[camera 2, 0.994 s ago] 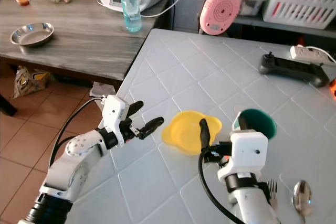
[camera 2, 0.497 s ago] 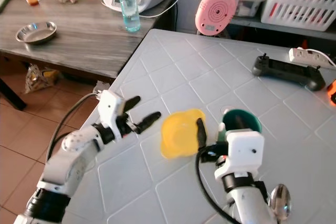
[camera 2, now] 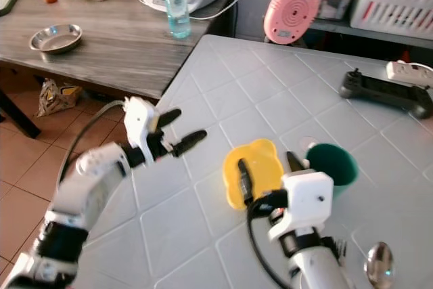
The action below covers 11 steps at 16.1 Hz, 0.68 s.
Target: Setting the table
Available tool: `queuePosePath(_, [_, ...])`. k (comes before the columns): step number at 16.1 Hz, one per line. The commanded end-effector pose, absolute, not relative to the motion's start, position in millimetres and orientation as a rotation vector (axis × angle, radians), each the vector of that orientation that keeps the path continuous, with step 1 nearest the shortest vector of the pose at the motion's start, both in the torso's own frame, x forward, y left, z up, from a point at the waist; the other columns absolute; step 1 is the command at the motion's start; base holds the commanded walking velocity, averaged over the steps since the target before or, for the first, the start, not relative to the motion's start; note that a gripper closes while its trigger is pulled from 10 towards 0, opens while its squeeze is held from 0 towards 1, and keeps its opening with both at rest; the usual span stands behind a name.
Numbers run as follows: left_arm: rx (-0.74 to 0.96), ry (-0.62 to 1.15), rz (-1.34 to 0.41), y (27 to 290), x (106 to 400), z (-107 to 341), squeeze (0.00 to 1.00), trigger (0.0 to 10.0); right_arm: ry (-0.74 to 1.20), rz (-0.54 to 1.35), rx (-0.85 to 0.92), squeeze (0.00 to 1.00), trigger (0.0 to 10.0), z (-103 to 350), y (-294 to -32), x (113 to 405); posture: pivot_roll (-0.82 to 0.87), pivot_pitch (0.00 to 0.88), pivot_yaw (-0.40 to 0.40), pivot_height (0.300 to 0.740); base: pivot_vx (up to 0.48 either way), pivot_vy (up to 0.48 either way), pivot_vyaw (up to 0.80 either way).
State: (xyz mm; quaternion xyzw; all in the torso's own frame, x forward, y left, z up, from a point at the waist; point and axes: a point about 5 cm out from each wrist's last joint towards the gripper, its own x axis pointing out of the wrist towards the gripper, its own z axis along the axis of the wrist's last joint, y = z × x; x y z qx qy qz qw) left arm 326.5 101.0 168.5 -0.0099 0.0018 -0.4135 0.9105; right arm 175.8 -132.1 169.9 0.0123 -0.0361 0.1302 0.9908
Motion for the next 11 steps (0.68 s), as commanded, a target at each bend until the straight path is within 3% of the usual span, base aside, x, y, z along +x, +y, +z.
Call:
queuePosePath(1, [-0.042, 0.008, -0.878, 100, 330, 174, 0.0, 10.0, -0.064, 0.311, 0.043, 0.0, 10.0, 172, -128, 170, -0.02, 0.148, 0.012, 0.74, 0.0, 0.0, 0.0])
queuePosePath(11, [0.032, 0.134, -1.211, 74, 312, 176, 0.0, 10.0, 0.015, 0.423, 0.118, 0.0, 10.0, 166, -120, 160, -0.02, 0.154, 0.011, 0.74, 0.0, 0.0, 0.0])
